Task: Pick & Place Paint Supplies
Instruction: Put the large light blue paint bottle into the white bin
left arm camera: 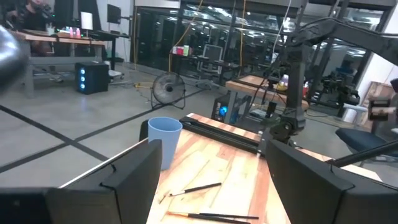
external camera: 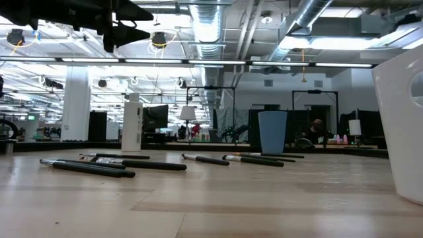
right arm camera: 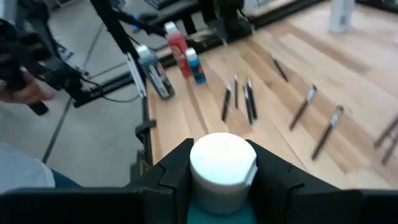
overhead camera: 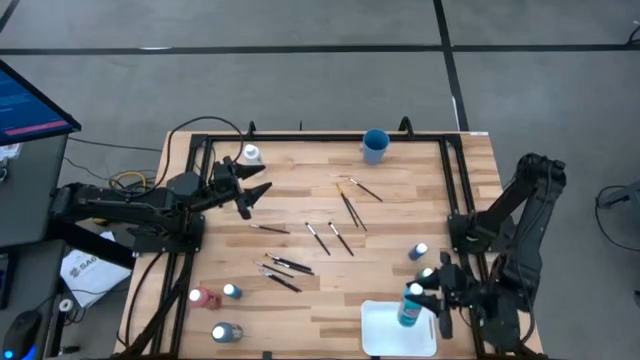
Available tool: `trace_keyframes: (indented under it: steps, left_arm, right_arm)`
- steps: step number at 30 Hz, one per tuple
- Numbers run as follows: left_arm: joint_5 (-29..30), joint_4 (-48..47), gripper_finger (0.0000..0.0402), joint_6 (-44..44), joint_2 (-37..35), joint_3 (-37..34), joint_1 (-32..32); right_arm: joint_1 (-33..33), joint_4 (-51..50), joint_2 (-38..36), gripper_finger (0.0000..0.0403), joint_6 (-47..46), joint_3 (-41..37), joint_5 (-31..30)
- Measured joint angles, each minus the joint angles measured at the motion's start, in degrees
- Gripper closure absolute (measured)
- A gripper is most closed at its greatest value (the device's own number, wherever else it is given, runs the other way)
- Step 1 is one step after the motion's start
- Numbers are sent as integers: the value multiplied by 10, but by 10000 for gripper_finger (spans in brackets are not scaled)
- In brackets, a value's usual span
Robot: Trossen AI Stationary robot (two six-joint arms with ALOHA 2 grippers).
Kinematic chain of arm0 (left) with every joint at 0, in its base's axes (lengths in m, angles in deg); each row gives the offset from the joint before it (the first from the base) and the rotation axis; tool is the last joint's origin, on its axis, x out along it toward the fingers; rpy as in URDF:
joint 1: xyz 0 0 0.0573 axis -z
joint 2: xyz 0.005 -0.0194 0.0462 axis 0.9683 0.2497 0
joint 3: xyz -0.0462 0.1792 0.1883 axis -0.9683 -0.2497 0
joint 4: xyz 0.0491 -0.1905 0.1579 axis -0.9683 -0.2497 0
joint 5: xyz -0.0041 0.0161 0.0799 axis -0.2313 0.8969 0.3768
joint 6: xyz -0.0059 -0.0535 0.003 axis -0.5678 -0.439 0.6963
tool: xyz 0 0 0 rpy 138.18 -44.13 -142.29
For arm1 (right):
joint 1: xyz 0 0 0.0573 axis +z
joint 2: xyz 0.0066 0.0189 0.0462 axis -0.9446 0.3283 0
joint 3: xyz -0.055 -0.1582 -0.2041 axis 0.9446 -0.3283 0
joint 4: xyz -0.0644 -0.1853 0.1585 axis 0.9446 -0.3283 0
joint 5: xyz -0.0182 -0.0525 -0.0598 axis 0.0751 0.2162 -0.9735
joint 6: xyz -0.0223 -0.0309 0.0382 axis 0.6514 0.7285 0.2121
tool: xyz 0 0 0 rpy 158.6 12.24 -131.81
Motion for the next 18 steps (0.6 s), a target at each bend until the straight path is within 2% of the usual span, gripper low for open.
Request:
trace_keyframes:
  steps: [7,18]
  left_arm:
    - [14,0,121,0,0,0,0]
    - [30,0,121,0,0,0,0]
  right_arm:
    - [31,-54,43,285,-128,-23,-18]
    - [30,-57,104,285,-142,-23,-29]
